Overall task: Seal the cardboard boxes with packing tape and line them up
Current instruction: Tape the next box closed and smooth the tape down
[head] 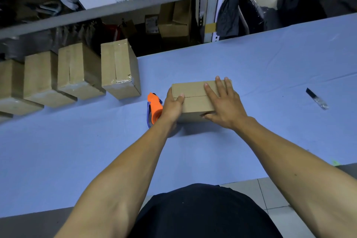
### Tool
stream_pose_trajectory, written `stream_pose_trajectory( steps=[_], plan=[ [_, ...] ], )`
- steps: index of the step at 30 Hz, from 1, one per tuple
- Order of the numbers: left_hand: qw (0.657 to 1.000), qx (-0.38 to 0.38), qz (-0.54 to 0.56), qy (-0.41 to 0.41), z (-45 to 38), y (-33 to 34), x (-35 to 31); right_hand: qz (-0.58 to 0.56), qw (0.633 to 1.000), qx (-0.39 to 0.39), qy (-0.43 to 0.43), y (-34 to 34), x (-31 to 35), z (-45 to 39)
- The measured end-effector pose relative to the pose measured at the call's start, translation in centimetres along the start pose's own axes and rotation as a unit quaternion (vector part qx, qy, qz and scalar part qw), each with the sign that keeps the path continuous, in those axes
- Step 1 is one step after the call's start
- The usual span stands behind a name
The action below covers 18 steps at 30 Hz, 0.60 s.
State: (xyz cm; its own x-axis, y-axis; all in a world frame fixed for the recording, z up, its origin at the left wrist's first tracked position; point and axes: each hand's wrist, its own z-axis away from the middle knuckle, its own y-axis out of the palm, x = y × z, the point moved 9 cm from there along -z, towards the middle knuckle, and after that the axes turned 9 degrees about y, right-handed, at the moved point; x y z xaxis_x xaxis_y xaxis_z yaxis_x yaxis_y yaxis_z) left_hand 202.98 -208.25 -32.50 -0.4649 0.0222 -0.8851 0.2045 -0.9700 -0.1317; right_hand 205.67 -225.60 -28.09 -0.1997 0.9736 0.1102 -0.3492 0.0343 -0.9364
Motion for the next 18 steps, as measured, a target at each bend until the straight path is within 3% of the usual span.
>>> stream_pose_trajectory(
  steps=[8,18],
  plan=[
    [0.995,-0.020,0.004,0.100,-0.9,-1.6,-6.5,-0.003,0.996,-0.093,-0.013,-5.2,1.2,-0.4],
    [0.988,-0.095,0.076,0.098,2.7,-8.5,-7.7,0.021,0.988,-0.107,-0.113,-7.0,8.0,0.8]
  ],
)
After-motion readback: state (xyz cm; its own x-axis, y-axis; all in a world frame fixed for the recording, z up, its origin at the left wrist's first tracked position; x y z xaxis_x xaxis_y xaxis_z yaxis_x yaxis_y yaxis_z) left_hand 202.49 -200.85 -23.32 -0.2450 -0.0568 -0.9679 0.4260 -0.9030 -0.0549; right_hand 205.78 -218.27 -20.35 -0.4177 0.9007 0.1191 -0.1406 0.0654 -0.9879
